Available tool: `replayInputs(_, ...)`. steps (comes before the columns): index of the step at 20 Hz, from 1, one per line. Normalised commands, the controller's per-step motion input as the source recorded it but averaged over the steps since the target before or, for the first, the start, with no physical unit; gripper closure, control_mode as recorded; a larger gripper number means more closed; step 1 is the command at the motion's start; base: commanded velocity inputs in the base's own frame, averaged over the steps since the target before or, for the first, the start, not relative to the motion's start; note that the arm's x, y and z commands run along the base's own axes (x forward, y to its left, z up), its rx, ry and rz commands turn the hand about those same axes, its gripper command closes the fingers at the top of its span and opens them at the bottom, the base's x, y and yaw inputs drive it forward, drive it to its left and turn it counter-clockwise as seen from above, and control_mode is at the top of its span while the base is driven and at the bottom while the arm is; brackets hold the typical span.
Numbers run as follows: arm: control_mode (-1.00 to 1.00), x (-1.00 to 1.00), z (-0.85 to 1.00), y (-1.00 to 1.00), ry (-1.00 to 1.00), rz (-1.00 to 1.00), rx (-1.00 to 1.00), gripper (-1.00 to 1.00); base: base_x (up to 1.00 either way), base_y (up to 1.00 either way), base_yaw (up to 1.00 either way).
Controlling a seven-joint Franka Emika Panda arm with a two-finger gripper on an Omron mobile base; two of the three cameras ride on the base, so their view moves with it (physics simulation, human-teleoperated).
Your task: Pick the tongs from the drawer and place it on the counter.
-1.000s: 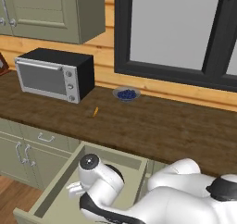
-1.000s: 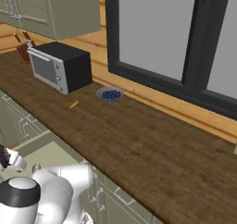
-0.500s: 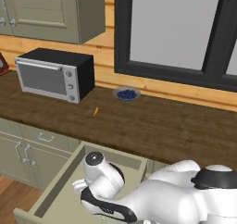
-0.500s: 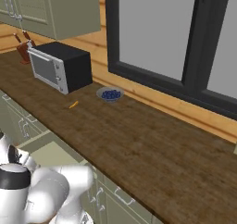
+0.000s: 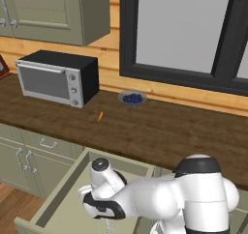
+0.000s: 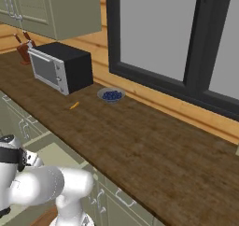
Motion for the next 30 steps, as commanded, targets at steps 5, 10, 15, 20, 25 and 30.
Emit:
replayInputs(5, -1.0, 0.2, -0.33, 0.0, 0.0, 0.0, -0.06, -1.0, 0.0, 0.0, 0.0)
replayInputs(10, -1.0, 0.25, -0.22, 0.0, 0.01, 0.0, -0.03, -1.0, 0.0, 0.0, 0.0)
replayInputs(15, -1.0, 0.17, -0.43, 0.01, 0.0, 0.0, -0.05, -1.0, 0.0, 0.0, 0.0)
replayInputs(20, -1.0, 0.03, -0.5, 0.1, 0.0, 0.0, -0.04, 1.0, 0.0, 0.0, 0.0)
replayInputs(25, -1.0, -0.05, -0.04, 0.0, 0.0, 0.06, 0.02, 1.0, 0.0, 0.0, 0.0)
replayInputs(30, -1.0, -0.46, 0.89, -0.03, 0.0, 0.21, 0.05, 1.0, 0.0, 0.0, 0.0)
